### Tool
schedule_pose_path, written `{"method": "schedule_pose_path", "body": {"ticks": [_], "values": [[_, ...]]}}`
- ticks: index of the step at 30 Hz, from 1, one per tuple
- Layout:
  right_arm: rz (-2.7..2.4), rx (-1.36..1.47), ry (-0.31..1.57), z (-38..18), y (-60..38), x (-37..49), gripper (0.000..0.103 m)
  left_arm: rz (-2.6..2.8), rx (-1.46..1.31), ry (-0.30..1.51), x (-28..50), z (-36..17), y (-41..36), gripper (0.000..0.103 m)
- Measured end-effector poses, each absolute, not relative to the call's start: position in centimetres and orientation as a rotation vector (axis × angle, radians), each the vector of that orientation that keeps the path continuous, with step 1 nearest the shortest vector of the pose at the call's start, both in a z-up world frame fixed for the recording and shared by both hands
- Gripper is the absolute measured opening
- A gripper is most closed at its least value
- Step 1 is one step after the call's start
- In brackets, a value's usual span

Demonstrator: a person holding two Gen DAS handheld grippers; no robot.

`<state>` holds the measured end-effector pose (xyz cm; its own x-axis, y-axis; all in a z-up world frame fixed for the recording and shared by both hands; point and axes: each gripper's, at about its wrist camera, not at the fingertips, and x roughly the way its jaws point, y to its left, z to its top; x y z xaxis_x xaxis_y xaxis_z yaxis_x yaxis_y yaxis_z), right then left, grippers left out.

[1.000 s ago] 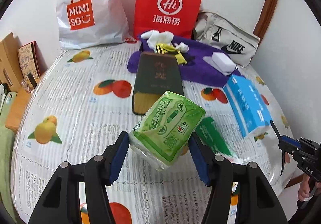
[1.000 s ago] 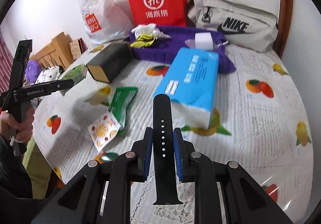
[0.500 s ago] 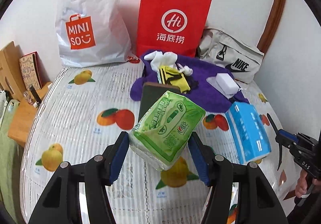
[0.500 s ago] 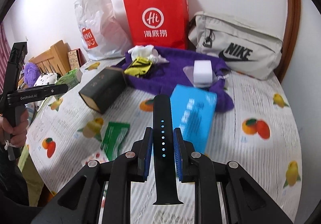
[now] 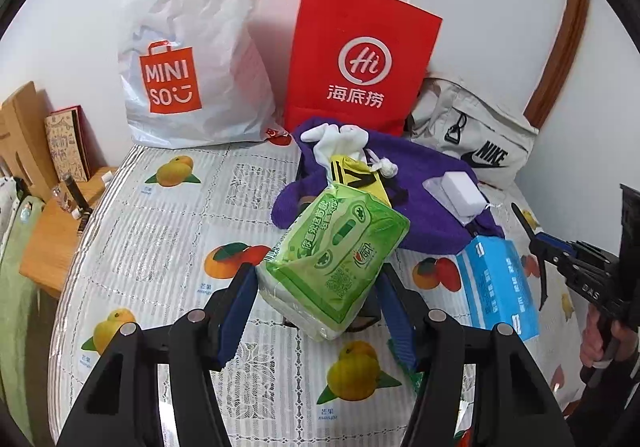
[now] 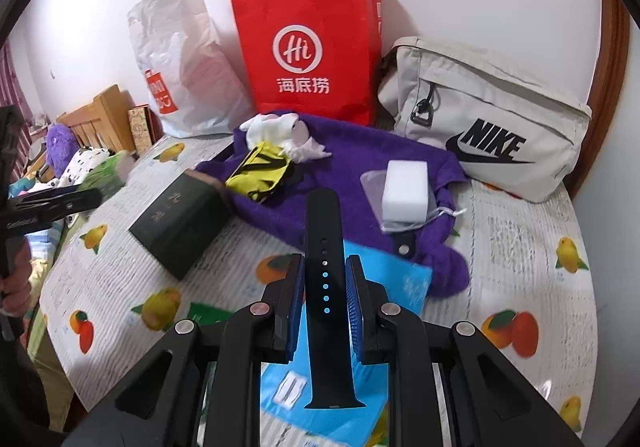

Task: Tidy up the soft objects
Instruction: 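Carry the green pack with the left tool while the right tool carries the strap toward the towel, then lower the green pack onto the towel with the left tool while the right tool lowers the strap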

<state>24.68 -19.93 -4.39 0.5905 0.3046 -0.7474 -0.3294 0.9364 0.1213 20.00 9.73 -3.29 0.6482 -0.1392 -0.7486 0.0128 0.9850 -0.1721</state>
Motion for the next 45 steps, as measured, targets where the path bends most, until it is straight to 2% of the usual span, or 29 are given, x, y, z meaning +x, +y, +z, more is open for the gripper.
{"method": "schedule_pose_path", "body": {"ticks": [22, 32, 45], "values": [[0.385, 0.019, 0.875, -5.0, -18.8, 28.1, 0.020, -0.081, -0.163, 0.858, 22.2, -2.7, 9.9, 0.059], [0.355, 0.028, 0.860, -5.1, -19.4, 30.1, 0.020, -0.141, -0.180, 0.871, 27.3, -3.4, 9.1, 0.059], [0.367, 0.038, 0.929, -8.0, -18.9, 37.1, 0.020, -0.188, -0.149, 0.932, 34.5, -5.6, 6.6, 0.059]]}}
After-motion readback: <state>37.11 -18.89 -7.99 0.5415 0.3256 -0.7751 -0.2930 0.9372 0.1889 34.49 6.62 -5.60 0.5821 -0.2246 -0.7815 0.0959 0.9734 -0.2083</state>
